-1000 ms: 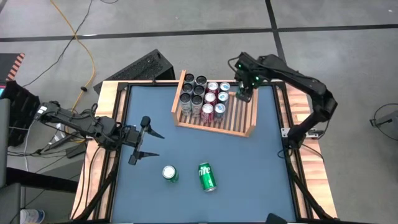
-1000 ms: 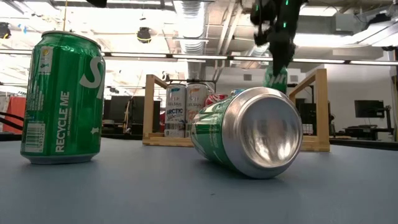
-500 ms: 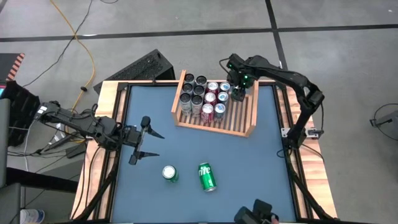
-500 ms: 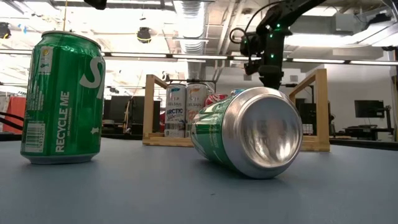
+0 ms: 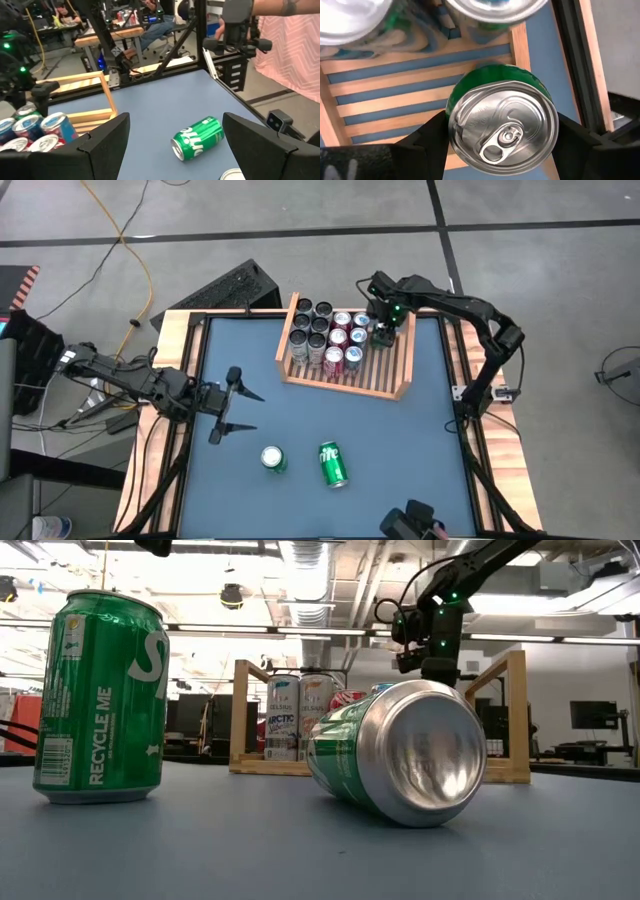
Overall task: Place canned beverage on shelf
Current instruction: Put the green soda can on the shelf
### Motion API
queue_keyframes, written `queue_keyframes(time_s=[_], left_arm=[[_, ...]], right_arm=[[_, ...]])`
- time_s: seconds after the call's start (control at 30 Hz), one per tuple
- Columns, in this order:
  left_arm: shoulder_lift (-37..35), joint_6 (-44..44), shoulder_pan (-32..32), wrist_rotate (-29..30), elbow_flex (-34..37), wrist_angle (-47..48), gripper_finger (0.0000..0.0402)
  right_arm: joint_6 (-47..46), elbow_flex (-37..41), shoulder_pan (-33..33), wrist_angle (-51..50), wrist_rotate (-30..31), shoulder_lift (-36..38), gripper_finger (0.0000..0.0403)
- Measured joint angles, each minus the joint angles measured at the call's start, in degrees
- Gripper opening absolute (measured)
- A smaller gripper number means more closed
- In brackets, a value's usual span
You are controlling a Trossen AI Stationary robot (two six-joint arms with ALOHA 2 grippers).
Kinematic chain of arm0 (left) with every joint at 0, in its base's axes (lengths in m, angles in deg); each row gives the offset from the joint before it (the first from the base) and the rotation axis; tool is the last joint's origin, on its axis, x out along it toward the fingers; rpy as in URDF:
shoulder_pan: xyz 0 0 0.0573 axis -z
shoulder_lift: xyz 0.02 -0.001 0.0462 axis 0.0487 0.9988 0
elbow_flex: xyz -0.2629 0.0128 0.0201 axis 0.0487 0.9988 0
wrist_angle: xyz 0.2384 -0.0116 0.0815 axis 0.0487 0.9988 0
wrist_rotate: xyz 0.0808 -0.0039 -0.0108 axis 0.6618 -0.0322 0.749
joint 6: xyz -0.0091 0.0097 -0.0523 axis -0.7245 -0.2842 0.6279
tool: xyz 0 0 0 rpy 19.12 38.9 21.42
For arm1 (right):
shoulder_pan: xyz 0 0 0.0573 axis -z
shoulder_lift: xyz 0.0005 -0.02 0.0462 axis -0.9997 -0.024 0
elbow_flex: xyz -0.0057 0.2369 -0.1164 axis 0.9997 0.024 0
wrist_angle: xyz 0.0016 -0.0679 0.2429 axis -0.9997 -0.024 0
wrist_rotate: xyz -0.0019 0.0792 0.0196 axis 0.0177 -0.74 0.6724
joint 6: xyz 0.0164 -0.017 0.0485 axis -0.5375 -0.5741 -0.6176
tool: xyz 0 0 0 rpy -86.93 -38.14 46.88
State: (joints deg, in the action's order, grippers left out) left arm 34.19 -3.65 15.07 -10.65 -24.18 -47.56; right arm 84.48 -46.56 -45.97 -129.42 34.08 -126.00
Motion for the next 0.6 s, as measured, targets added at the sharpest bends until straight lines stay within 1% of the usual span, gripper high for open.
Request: queue_keyframes(time_s=[0.17, 0.5, 0.6], left_arm=[[0.0, 0.6, 0.0, 0.5, 0.0, 0.0, 0.0306], [0.0, 0.8, 0.0, 0.5, 0.0, -0.1, 0.0306], [0.0, 1.1, 0.0, 0.5, 0.0, -0.1, 0.0306]], right_arm=[[0.8, 0.1, 0.2, 1.9, -1.1, 0.0, 0.0268], [1.8, 0.1, 0.2, 1.6, -1.8, 0.0, 0.0269], [1.7, 0.1, 0.3, 1.4, -2.7, 0.0, 0.0289]])
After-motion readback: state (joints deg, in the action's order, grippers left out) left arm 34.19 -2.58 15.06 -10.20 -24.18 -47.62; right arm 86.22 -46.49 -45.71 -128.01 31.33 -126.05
